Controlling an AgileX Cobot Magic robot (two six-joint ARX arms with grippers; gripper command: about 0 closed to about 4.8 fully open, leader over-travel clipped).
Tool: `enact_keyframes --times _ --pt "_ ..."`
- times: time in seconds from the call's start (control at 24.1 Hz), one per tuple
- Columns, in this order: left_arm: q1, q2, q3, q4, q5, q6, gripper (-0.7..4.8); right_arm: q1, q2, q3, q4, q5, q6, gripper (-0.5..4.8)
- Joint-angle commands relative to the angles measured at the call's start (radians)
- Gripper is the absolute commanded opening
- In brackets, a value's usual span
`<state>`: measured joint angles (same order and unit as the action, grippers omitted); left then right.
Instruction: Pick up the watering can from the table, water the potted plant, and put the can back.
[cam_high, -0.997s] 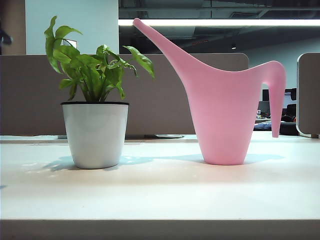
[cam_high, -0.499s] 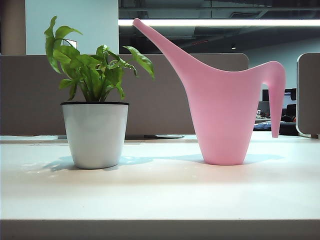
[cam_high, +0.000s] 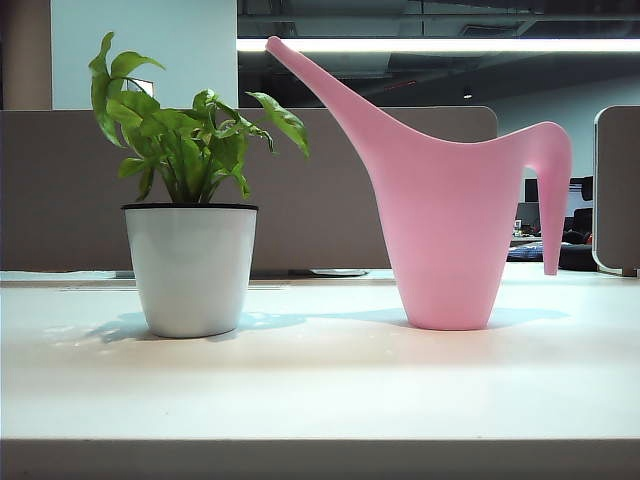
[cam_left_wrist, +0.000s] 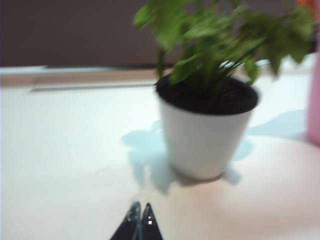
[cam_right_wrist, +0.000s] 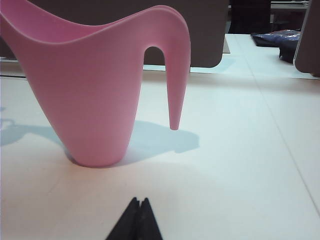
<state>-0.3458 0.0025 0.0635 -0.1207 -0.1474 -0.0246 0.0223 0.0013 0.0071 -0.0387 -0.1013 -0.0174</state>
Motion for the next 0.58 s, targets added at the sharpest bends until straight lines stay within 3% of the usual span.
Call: enact_keyframes --times 0.04,0.58 --pt "0.002 0.0 0.003 -0.011 -0.017 -0.01 -0.06 0.001 -0.003 -0.006 -0.03 -0.022 0.002 0.0" --pt "0.002 0.0 0.002 -0.013 -0.007 -0.01 -0.06 0.0 -0.003 -0.006 -0.099 -0.032 0.002 -0.01"
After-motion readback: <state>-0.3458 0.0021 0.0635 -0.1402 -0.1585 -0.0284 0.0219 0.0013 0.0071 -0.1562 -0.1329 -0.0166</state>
